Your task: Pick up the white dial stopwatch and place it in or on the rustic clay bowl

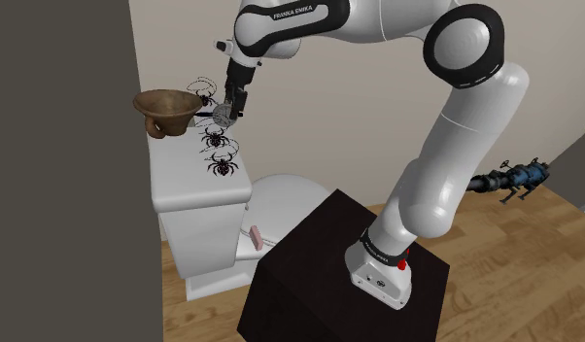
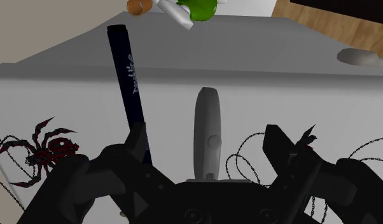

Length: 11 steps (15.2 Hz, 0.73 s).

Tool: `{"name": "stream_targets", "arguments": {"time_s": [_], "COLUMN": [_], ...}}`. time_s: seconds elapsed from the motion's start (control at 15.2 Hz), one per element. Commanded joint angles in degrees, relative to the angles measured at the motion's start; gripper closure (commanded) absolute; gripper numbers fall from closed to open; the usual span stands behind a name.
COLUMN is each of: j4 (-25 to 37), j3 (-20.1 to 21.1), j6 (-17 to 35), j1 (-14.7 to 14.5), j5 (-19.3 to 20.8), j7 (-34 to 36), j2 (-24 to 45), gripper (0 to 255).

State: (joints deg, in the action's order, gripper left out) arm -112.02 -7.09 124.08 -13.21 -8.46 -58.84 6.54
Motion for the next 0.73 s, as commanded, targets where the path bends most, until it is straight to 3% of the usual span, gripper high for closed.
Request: {"name": "stream_targets", "arguments": {"time_s": [0.0, 0.66], "j4": [0.0, 0.5], "j3": [0.0, 0.0], "j6": [0.0, -0.7], "j1": [0.0, 0.0], "j5": [0.0, 0.1], "j7": [0.0, 0.1], "j2": [0.0, -0.3], "gripper": [255, 255]}}
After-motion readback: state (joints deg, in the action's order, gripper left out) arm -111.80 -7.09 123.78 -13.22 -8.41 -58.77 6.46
